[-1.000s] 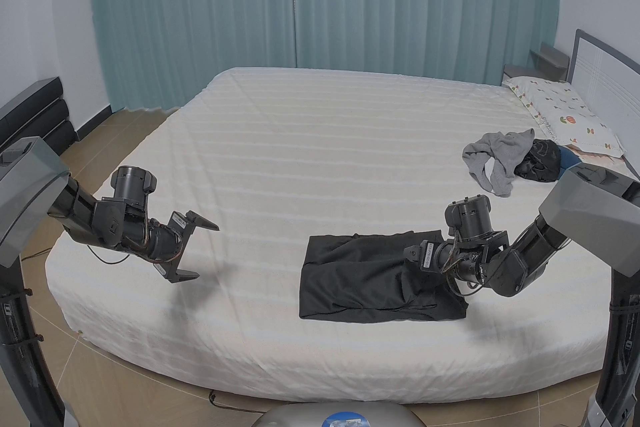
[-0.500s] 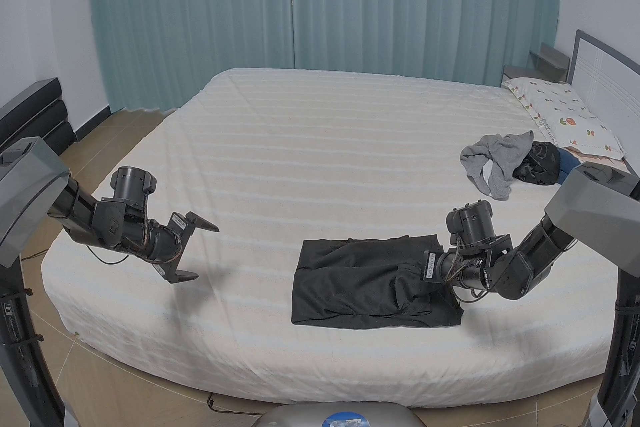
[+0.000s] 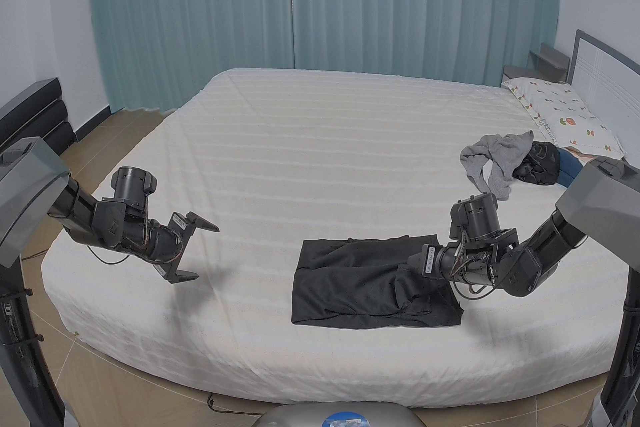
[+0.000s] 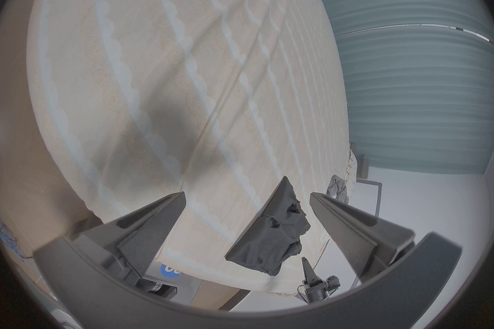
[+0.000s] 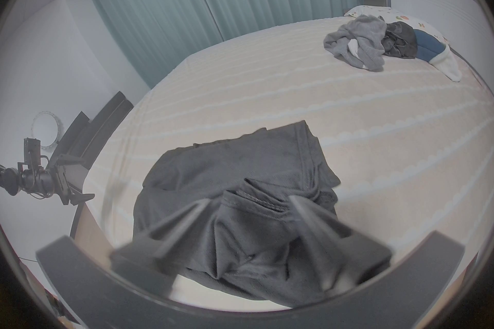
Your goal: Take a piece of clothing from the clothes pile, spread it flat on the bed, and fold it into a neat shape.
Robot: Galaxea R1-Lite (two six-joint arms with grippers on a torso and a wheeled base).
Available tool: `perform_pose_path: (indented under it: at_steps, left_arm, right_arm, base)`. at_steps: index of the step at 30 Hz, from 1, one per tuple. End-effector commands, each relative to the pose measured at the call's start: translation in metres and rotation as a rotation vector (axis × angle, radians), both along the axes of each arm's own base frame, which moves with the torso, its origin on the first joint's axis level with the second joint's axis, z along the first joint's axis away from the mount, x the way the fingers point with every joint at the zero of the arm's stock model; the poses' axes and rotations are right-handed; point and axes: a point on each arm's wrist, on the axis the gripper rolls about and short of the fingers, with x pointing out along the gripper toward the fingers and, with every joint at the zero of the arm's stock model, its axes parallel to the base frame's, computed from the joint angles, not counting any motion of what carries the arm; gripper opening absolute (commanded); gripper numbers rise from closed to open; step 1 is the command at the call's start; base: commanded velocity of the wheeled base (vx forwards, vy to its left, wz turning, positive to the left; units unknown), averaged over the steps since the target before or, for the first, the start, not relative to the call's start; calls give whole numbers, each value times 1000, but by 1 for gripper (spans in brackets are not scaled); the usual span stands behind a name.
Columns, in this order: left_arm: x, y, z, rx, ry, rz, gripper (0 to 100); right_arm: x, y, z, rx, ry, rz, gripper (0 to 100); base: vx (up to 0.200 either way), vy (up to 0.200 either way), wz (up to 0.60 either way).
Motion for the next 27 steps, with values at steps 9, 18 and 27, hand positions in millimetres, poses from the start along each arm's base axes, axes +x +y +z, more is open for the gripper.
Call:
perform_pose_path:
  at_steps: [9, 18, 27]
  left_arm:
    - [1, -2, -4, 18, 7, 8, 100]
    - [1, -4, -4, 32, 8, 16, 100]
    - [1, -4, -5, 32, 10, 16, 100]
  right_arm:
    - [23, 20, -22, -34, 54, 23, 100]
    - [10, 9, -13, -69, 73, 21, 0]
    - [-13, -20, -10, -105, 119, 7, 0]
  base:
    - [0, 0, 0]
    - [0, 0, 0]
    - [0, 0, 0]
